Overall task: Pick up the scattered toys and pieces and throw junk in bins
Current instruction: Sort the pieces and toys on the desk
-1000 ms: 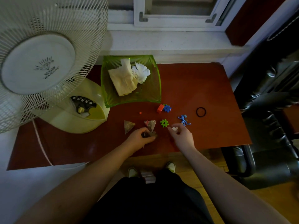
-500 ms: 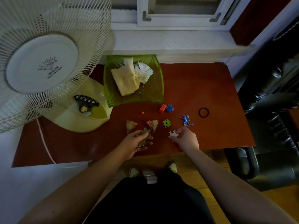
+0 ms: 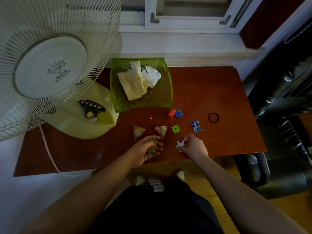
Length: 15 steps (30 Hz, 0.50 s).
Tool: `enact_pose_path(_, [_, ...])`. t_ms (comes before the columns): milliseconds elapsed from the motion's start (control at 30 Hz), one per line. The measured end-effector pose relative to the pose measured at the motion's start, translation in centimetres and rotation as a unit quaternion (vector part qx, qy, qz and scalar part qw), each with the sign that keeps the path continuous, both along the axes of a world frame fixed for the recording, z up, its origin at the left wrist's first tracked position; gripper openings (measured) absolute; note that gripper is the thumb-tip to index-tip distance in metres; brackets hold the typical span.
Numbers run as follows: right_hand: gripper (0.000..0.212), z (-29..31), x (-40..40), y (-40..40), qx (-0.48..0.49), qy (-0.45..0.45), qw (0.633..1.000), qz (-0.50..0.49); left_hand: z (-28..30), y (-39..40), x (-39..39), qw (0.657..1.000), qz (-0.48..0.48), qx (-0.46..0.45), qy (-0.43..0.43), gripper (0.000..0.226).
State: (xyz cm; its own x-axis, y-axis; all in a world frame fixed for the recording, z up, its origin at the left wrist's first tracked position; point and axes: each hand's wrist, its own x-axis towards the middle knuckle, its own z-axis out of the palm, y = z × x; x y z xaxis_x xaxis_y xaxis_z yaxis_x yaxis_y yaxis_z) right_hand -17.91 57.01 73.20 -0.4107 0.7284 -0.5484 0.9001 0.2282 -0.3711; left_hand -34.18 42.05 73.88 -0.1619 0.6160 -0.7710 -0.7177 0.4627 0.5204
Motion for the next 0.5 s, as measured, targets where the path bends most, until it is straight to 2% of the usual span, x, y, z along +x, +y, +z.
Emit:
enact_pose_path(167, [0.036, 0.5, -0.1, 0.0, -0.025, 0.038, 0.998, -0.031, -0.3, 0.2, 0.0, 1.0, -0.02, -0.015, 0.019, 0.019])
enact_pose_path(333, [0.032, 1.1, -0.1, -0.1, -0.098, 0.144, 0.981, -0.083, -0.4, 0.5, -0.1, 0.996, -0.036, -0.042, 0.07, 0.033])
enact_pose_path(500, [0.034, 2.8, -0.8, -1.0, -0.152, 0.219, 0.958, -0.108, 0.1, 1.0, 0.3, 0.992, -0.058, -0.042, 0.103, 0.037])
